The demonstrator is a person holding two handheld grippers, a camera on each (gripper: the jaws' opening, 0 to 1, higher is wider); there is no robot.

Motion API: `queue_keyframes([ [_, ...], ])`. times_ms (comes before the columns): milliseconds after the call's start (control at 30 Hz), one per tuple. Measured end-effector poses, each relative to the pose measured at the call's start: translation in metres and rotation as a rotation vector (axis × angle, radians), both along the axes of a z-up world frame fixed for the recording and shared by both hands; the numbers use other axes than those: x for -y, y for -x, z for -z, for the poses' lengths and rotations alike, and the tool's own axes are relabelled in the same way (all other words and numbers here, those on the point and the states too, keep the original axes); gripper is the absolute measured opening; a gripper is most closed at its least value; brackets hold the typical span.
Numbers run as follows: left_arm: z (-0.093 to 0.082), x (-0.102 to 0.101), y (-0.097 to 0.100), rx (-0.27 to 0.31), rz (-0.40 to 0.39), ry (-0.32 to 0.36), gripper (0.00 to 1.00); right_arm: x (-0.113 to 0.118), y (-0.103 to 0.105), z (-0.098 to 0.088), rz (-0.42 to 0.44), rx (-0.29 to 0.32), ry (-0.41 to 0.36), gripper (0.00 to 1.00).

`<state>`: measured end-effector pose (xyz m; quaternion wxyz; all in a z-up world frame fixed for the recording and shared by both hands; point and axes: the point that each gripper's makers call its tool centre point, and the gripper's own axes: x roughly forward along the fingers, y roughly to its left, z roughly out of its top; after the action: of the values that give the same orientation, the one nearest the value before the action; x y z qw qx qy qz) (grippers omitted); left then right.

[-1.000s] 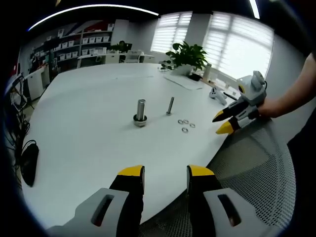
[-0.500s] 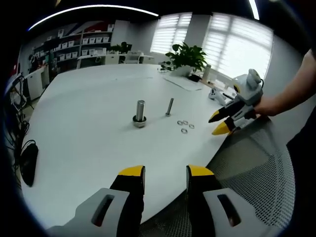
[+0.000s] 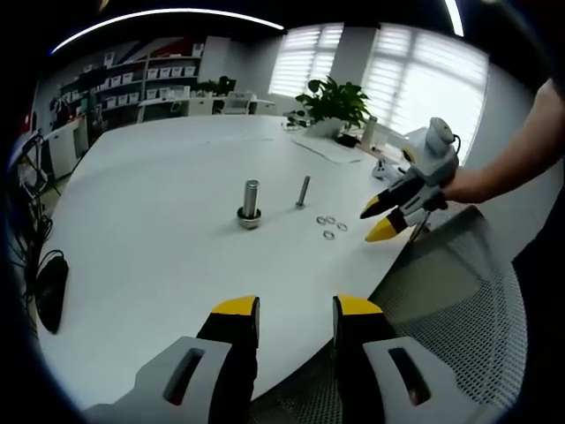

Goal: Place the washer onto the threaded stud by aligning its center hole with the stud, sliding it down to the base, and recovering from edge contact or off-axis alignment until the washer reaches the visible bottom stop.

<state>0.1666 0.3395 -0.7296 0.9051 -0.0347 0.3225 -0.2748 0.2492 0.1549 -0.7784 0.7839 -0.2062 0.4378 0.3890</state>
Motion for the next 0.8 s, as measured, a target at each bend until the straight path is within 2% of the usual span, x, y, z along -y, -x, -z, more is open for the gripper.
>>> queue_keyframes([
  [800, 0.002, 0.001, 0.001, -0.014, -0.001, 0.010, 0.31, -0.007, -0.021, 0.010, 0.003, -0.022, 0.054, 0.38],
])
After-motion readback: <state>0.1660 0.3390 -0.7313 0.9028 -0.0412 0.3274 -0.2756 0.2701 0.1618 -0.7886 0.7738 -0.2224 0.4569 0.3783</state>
